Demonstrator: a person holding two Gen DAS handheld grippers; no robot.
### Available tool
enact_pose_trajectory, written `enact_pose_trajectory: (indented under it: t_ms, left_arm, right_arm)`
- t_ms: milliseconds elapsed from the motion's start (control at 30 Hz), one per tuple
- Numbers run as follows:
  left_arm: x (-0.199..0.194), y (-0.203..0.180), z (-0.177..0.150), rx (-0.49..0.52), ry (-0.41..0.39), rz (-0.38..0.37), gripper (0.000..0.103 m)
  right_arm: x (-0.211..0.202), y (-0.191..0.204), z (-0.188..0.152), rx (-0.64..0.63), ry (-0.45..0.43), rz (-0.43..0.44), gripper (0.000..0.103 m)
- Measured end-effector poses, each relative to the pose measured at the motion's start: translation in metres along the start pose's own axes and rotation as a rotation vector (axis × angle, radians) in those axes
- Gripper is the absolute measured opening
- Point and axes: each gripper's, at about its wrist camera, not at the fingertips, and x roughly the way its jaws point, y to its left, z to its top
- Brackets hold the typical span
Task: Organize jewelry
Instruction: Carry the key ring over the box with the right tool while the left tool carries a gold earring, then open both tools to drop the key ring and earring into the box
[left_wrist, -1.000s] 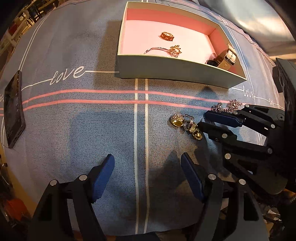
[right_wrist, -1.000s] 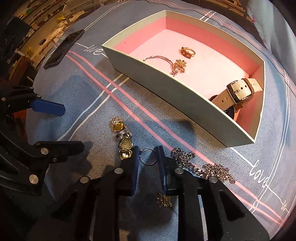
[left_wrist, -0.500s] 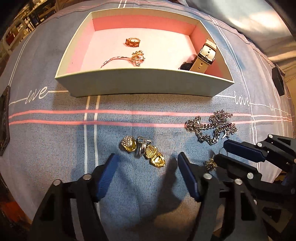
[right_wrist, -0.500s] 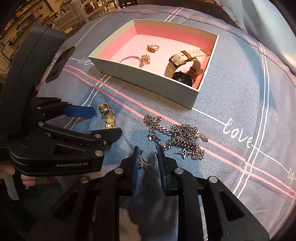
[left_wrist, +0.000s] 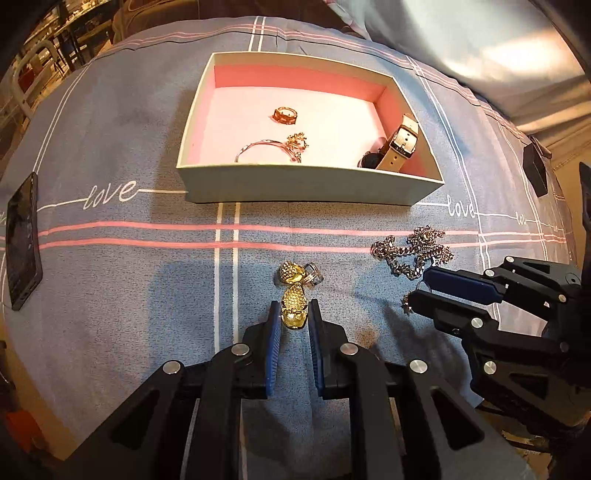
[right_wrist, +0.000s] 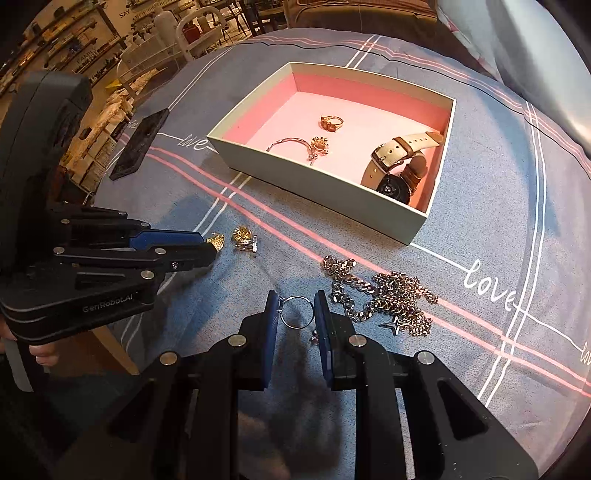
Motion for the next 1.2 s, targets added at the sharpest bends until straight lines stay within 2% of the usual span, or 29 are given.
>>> enact_pose_trajectory:
  t_ms: [100,300,533,633,800,1067,1100,1133,1167,1200]
  left_arm:
    - [-0.014,0.008,0.0,0.005,-0.011,-0.002,0.015]
    - [-0.029,0.0,0.029,0.015,-0.038,0.018,0.015]
    - [-0.043,0.006,0.088,-0.009,-0.096,0.046,0.015]
    - [-0.041,0.008,0.112,-0.016,-0.093,0.048,0.015]
    - [-0.035,0.009,0.131,-0.032,-0.085,0.05,0.015]
    - [-0.025,0.011,0.136,-0.047,-0.049,0.043,0.016]
    - [-0.024,0.011,0.136,-0.049,-0.044,0.044,0.029]
    - [-0.025,0.013,0.136,-0.053,-0.043,0.048,0.053]
    - [-0.028,0.014,0.133,-0.055,-0.056,0.056,0.062]
    - [-0.032,0.014,0.129,-0.05,-0.075,0.061,0.067]
  right_arm:
    - [-0.002,0.002,0.005,0.0,-0.003,-0.003,0.021]
    - [-0.015,0.002,0.029,0.004,-0.041,-0.035,0.021]
    - [-0.03,-0.011,0.081,0.022,-0.102,-0.102,0.021]
    - [-0.03,-0.017,0.102,0.033,-0.109,-0.126,0.021]
    - [-0.023,-0.017,0.125,0.013,-0.09,-0.149,0.021]
    - [-0.007,-0.018,0.128,-0.021,-0.03,-0.16,0.021]
    - [-0.006,-0.017,0.125,-0.025,-0.019,-0.196,0.024]
    - [-0.006,-0.019,0.121,-0.024,-0.011,-0.234,0.031]
    - [-0.009,-0.022,0.115,-0.012,-0.017,-0.25,0.035]
    - [-0.013,-0.026,0.107,0.011,-0.028,-0.252,0.04]
